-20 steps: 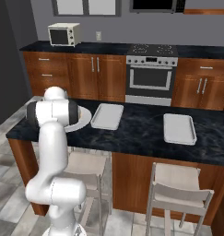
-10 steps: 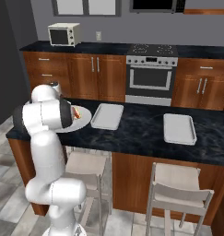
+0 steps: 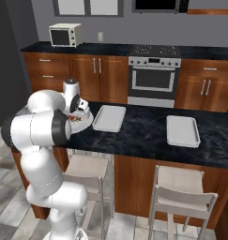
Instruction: Place one cooked food and one vegetable from the large plate to each tupperware container.
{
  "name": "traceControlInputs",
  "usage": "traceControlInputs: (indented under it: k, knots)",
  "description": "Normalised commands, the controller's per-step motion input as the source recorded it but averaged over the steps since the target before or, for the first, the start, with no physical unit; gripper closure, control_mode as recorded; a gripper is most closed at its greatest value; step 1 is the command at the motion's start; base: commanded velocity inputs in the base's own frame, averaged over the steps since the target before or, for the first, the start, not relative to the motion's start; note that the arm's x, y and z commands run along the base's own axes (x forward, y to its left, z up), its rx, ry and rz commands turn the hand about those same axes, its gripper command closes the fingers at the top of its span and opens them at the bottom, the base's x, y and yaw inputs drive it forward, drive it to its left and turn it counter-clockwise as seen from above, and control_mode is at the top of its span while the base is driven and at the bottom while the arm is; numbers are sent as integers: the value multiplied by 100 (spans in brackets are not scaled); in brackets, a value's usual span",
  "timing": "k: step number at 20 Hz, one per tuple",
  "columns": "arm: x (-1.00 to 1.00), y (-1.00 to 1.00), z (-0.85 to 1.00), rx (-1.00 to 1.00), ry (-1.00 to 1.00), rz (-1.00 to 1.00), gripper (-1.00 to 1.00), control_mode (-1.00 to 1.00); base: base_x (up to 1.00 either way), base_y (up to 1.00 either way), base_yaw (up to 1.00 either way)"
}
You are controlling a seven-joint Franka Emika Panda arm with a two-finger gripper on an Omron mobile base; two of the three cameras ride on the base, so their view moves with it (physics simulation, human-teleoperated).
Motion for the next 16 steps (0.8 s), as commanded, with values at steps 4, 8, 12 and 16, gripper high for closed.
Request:
traceControlInputs:
  k: [4, 8, 12, 16]
  knots:
    - [36, -76, 14, -3, 0, -11, 100, -100, 0, 0, 0]
    - [64, -69, 0, 0, 15, -2, 100, -100, 0, 0, 0]
    - [72, -62, -9, 0, 14, 2, 100, -100, 0, 0, 0]
    - [69, -36, -21, -1, 9, 1, 100, -100, 0, 0, 0]
